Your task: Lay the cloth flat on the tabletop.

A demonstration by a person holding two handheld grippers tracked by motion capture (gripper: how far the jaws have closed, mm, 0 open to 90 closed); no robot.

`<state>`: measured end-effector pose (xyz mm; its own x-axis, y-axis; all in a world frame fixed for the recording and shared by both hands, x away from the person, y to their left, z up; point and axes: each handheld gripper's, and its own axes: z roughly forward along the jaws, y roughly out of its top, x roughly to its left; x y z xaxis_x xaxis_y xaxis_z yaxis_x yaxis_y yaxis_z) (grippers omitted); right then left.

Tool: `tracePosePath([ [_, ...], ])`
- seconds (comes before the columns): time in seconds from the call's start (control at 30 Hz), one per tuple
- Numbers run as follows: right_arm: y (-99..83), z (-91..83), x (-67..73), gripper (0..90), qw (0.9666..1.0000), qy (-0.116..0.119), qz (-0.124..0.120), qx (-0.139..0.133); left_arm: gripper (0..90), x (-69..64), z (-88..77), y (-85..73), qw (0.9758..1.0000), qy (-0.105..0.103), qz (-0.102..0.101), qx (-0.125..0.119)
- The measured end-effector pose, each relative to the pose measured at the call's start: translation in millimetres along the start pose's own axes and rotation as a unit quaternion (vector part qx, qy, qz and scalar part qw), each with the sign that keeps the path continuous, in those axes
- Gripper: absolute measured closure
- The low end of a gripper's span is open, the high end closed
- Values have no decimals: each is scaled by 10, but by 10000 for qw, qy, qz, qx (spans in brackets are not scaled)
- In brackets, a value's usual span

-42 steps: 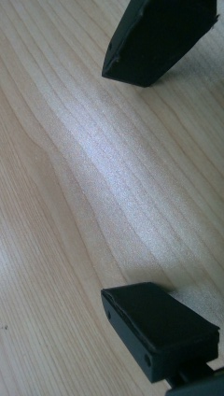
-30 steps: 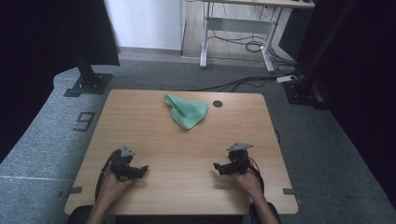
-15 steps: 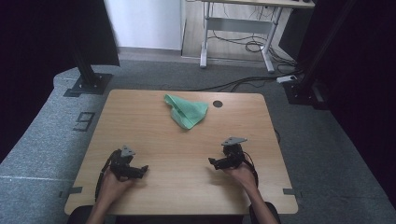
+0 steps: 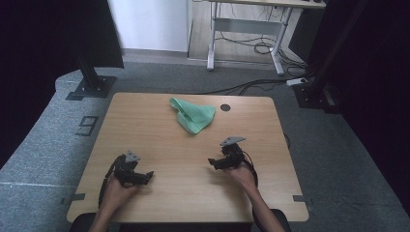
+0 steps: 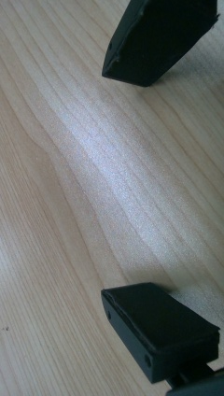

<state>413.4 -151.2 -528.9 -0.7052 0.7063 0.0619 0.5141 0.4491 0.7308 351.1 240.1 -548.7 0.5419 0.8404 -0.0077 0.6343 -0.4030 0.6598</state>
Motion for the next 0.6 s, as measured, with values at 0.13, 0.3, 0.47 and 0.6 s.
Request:
tracePosePath([
  [0.13, 71, 52, 14, 214, 10000, 58, -34, -54, 0, 0, 0, 0, 10000, 0, 2, 1],
  [0.3, 165, 127, 32, 284, 9998, 93, -120, -93, 0, 2, 1, 2, 10000, -4, 11, 1],
  [0.47, 247, 213, 32, 355, 9996, 81, -252, -75, 0, 2, 3, 3, 10000, -9, 13, 1],
  [0.6, 302, 273, 16, 398, 9995, 84, -290, -100, 0, 3, 4, 5, 10000, -14, 18, 2],
])
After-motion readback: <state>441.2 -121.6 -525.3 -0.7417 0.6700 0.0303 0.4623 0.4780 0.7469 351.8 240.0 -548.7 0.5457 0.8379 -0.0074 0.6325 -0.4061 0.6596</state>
